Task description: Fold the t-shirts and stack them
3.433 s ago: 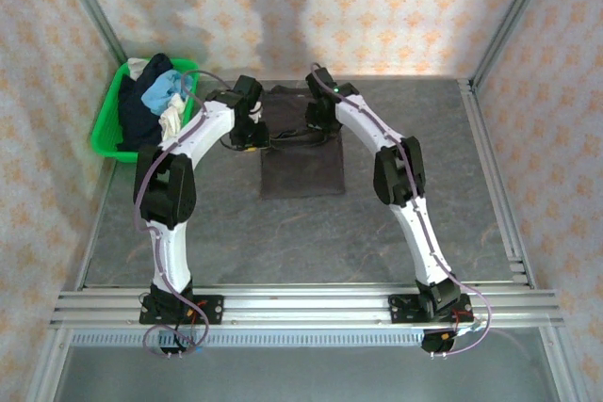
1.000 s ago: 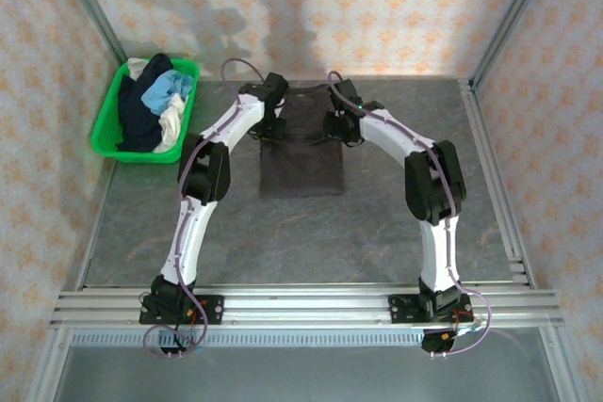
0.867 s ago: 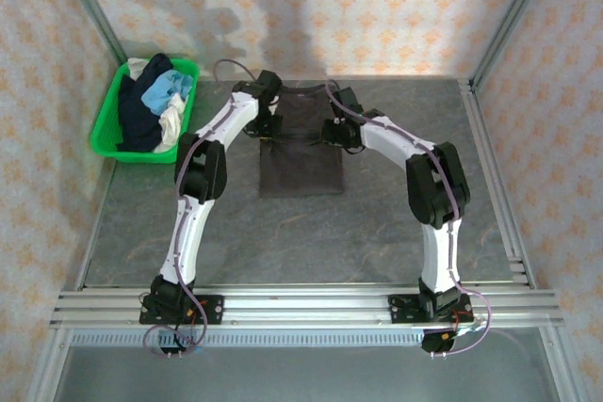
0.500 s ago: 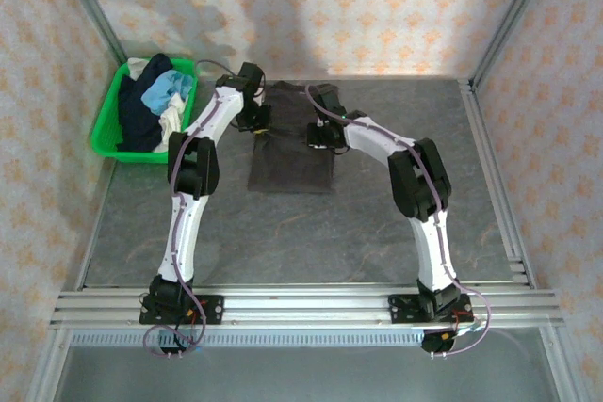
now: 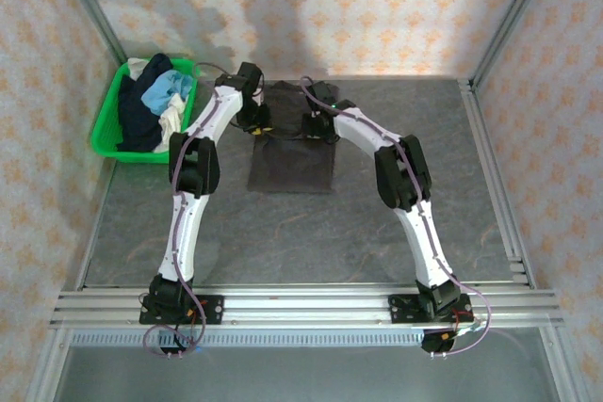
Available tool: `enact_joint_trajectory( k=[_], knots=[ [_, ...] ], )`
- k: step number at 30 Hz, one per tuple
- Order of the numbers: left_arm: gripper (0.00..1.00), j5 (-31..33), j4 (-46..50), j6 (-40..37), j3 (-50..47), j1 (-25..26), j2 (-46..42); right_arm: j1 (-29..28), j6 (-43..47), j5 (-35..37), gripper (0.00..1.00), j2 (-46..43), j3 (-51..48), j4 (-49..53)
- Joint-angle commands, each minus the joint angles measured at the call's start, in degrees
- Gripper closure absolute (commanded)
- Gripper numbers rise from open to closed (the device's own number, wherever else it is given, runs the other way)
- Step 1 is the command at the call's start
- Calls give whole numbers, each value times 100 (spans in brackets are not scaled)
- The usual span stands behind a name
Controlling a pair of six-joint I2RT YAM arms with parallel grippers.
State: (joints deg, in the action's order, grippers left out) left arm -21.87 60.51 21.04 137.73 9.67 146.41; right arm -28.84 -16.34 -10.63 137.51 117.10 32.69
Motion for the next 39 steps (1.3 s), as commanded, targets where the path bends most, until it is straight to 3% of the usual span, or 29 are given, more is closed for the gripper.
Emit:
enact_joint_trajectory(
  k=[1, 6, 11, 14, 17, 20, 25, 31, 35, 39],
  knots=[
    [68, 206, 353, -108, 166, -106, -172, 54, -358, 86, 74, 304, 458, 248],
    [64, 721, 446, -324, -206, -93, -695, 52, -529, 34, 74, 655, 1030, 329],
    [64, 1505, 91, -651, -1677, 210, -1601, 103, -825, 442, 75, 890, 1444, 573],
    [66, 1401, -435, -698, -2669, 432, -2099, 217, -1065, 513, 75, 889, 1537, 717],
    [68, 1241, -712, -750, -3041, 656, -2267, 298, -1160, 571, 76, 749, 1444, 733],
    [69, 1125, -647, -825, -2682, 823, -1977, 350, -1150, 605, 76, 586, 1373, 756],
    [72, 1620, -158, -646, -1968, 832, -1512, 351, -1000, 859, 76, 70, 1081, 794],
    [70, 1342, -92, -613, -1142, 755, -938, 294, -942, 1011, 74, -1189, -520, 80],
    [69, 1265, 334, -459, 0, 666, -77, 104, -1044, 687, 71, -1808, -1863, -869],
    [68, 1017, 301, -220, 211, 458, 257, 45, -1193, 202, 71, -1435, -2032, -1126]
  ],
)
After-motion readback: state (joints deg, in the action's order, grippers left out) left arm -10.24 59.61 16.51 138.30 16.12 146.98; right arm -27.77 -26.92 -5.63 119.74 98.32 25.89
